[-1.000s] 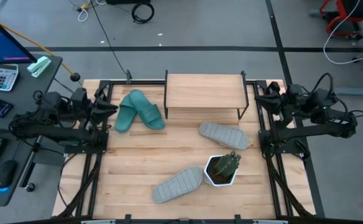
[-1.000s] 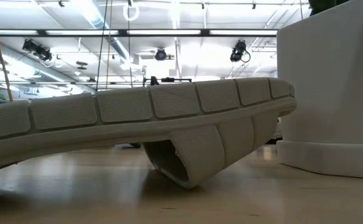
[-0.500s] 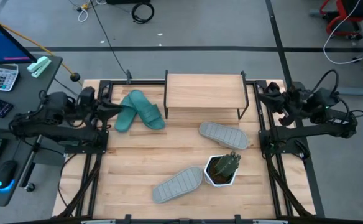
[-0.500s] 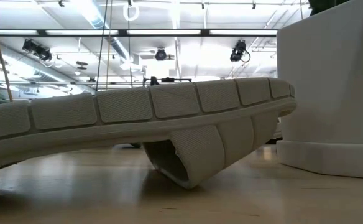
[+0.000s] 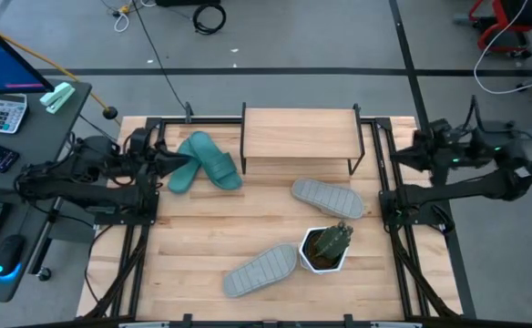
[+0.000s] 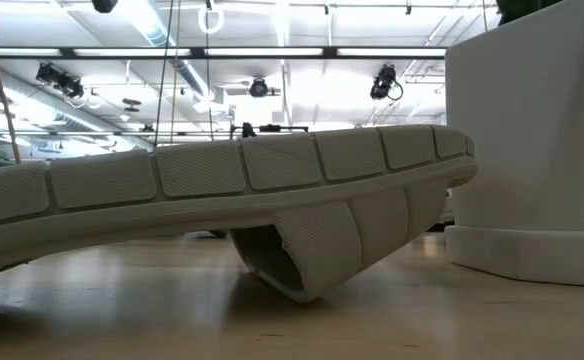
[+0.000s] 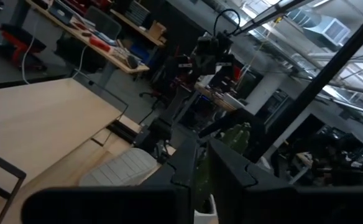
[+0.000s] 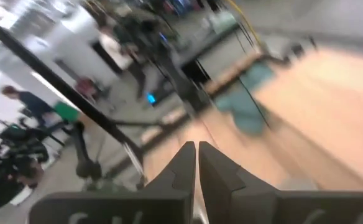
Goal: Pick and place slides into the shelf
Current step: Put the right gray slipper on the shelf
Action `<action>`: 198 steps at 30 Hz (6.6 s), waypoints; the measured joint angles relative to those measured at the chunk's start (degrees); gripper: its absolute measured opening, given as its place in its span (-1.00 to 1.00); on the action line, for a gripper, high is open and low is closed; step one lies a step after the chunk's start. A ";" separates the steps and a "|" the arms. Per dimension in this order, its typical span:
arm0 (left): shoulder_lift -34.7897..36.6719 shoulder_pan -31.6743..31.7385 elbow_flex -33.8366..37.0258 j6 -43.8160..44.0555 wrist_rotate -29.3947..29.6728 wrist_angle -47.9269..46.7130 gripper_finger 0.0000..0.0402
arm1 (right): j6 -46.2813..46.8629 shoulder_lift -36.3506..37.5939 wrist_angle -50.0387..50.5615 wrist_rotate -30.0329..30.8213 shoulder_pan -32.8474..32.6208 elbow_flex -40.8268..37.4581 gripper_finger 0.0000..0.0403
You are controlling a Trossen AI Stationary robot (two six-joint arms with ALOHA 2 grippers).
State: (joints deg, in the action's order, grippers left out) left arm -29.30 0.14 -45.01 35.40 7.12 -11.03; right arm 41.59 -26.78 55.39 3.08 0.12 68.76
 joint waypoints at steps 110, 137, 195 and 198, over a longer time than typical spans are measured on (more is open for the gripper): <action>-1.44 0.04 0.02 0.00 0.73 -5.62 -0.53 | -21.61 -16.73 14.34 -20.36 31.37 -25.60 0.43; -1.44 0.02 0.02 0.46 0.73 -5.60 -0.56 | -31.02 -20.73 9.64 -29.73 41.24 -34.19 0.43; -1.44 0.00 0.02 -0.07 0.54 -5.60 -0.56 | -9.62 -29.11 -10.36 -35.03 20.55 -41.32 -0.86; -1.44 0.00 0.02 -0.07 0.54 -5.61 -0.55 | -9.33 -27.63 -9.85 -34.02 19.60 -38.36 -0.86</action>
State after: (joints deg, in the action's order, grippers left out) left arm -30.74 0.14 -44.99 35.33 7.66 -16.64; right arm 32.27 -54.41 45.54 -30.93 19.72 30.40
